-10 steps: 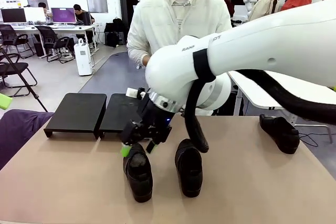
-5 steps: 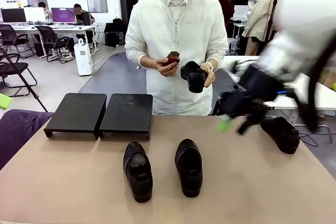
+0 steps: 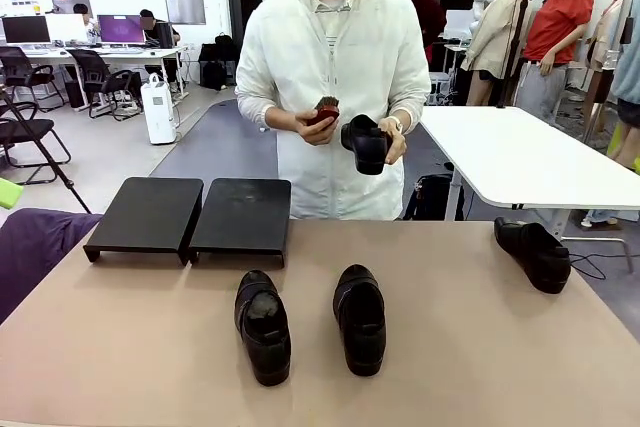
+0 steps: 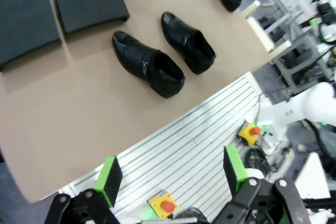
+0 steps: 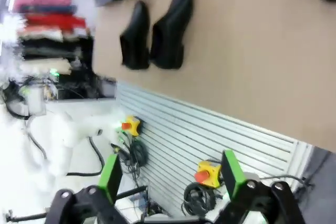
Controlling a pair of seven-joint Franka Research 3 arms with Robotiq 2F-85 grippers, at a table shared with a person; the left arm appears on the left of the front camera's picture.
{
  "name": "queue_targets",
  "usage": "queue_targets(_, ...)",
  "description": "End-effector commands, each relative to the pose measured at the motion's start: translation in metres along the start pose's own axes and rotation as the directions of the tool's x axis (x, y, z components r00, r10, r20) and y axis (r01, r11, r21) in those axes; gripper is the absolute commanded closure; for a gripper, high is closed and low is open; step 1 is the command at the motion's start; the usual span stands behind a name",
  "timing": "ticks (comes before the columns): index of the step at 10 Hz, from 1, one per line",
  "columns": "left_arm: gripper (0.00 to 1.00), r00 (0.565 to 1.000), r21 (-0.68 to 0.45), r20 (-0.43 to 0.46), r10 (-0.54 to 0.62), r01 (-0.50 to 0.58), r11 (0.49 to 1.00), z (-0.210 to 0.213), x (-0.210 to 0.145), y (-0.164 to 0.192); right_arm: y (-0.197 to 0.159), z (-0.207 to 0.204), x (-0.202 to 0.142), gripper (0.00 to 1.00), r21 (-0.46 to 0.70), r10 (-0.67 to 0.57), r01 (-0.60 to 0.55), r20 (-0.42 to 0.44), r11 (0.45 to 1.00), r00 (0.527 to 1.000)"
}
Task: Organize the shoes by placing them on the stand.
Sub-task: Pick up one Shoe and place it in the middle of the table.
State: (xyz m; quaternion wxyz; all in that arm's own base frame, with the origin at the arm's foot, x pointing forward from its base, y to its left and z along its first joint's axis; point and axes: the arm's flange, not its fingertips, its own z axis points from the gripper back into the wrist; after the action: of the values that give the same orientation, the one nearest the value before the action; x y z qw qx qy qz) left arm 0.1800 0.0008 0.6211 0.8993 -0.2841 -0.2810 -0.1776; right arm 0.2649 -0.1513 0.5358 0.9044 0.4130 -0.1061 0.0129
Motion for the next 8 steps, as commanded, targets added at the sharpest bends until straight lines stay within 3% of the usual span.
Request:
queue_targets(1, 0.00, 1.000, -0.022, 0.003, -0.011, 0.011, 1.000, 0.001, 0.000, 0.000, -0.043, 0.005, 0.028, 0.00, 0.112, -0.057, 0.050, 0.063, 0.992, 0.996)
queue_targets(2, 0.00, 1.000, -0.022, 0.003, -0.011, 0.011, 1.000, 0.001, 0.000, 0.000, -0.047, 0.000, 0.034, 0.00, 0.114, -0.095, 0.081, 0.129, 0.990, 0.987)
queue_targets(3, 0.00, 1.000, -0.022, 0.003, -0.011, 0.011, 1.000, 0.001, 0.000, 0.000, -0.036, 0.009, 0.002, 0.00, 0.047, -0.056, 0.054, 0.036, 0.997, 0.998)
queue_targets(8, 0.00, 1.000, -0.022, 0.003, -0.011, 0.011, 1.000, 0.001, 0.000, 0.000, -0.036, 0.009, 0.002, 0.00, 0.047, -0.056, 0.054, 0.036, 0.997, 0.998)
